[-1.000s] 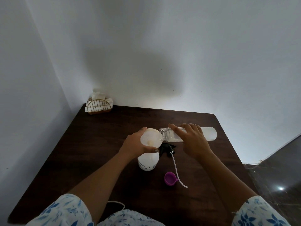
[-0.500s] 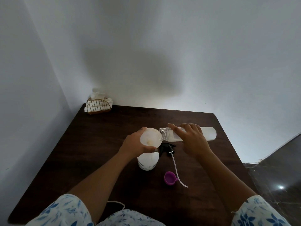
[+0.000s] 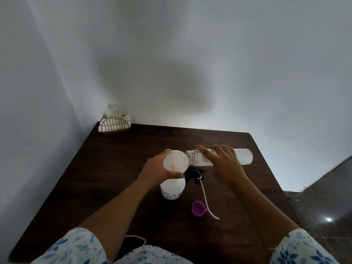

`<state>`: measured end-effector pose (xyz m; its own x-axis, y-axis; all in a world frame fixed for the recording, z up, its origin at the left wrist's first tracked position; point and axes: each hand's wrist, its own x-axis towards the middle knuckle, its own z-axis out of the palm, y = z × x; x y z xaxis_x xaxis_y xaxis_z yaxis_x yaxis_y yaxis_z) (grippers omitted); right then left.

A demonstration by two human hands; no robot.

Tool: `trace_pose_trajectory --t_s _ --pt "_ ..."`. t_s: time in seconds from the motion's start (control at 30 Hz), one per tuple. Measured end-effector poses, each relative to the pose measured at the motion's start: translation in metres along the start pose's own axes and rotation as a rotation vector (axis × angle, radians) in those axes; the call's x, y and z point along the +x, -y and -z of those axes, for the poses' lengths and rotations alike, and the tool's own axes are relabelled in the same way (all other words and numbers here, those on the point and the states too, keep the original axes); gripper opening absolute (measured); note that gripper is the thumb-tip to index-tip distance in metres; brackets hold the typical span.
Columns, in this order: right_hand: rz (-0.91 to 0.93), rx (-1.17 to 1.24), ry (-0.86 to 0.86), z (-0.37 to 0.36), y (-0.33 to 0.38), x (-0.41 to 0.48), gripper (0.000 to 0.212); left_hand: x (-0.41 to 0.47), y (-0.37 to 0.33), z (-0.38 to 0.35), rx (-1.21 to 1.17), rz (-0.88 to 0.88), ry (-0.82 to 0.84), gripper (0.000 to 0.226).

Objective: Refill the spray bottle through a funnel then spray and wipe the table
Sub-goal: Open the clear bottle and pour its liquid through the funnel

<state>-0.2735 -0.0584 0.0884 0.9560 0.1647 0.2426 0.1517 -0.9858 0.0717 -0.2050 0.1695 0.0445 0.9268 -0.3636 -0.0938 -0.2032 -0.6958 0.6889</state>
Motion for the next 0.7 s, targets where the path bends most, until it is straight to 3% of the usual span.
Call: trace_pose_trajectory --t_s 0.7 --pt "-0.043 0.055 0.03 -0.009 0.0038 -0.0048 0.086 -0.0013 -0.0008 0.0004 -0.002 -0.001 0.01 0.111"
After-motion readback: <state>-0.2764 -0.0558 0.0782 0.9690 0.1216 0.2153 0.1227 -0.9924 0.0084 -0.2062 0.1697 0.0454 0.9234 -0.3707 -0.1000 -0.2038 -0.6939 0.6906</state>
